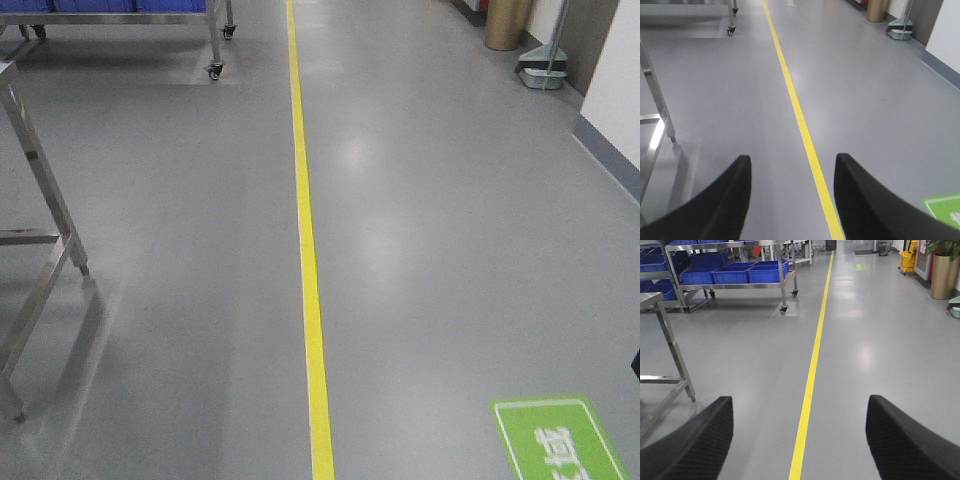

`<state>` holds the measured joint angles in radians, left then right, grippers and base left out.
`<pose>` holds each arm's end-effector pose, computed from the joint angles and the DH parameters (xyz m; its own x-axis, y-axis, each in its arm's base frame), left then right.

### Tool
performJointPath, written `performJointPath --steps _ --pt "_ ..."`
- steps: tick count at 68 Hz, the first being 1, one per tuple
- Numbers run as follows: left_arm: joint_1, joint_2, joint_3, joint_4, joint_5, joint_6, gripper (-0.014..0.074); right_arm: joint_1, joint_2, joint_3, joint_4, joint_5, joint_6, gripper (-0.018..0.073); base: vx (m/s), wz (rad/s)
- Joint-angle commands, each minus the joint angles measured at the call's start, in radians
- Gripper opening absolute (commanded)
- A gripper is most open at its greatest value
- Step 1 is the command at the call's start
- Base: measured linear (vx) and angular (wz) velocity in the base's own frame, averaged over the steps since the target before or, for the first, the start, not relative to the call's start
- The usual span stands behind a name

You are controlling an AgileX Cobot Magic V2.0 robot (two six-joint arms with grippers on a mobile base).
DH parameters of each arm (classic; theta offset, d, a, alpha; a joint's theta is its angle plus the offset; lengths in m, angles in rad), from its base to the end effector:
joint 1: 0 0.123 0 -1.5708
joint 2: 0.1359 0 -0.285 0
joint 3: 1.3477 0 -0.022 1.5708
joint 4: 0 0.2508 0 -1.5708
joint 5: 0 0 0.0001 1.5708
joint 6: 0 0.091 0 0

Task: Move and align brake pads A on conveyor
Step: 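Drive along the yellow floor line past the blue bin racks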

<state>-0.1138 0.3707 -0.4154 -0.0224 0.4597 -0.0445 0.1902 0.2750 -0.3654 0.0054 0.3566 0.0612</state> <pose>0.0820 -0.0103 0.2867 -0.3271 -0.0276 -0.9446 0.1020 0.9927 -0.0643 0.0699 0.0136 0.2865 -0.1871 0.0314 -0.9818 -0.1789 0.9817 0.0655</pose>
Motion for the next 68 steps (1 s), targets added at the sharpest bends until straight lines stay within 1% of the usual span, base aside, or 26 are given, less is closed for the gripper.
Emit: performJointPath --steps 1,33,68 --pt "-0.004 0.010 -0.025 -0.007 -0.076 0.001 0.0355 -0.001 0.011 -0.024 -0.005 -0.074 -0.007 0.0524 0.71 0.08" --pt "-0.004 0.010 -0.025 -0.007 -0.075 0.001 0.0355 -0.001 0.011 -0.024 -0.005 -0.074 -0.007 0.0524 0.68 0.07" --pt "-0.004 0.011 -0.025 -0.007 -0.075 0.001 0.0355 -0.001 0.011 -0.024 -0.005 -0.074 -0.007 0.0524 0.65 0.01"
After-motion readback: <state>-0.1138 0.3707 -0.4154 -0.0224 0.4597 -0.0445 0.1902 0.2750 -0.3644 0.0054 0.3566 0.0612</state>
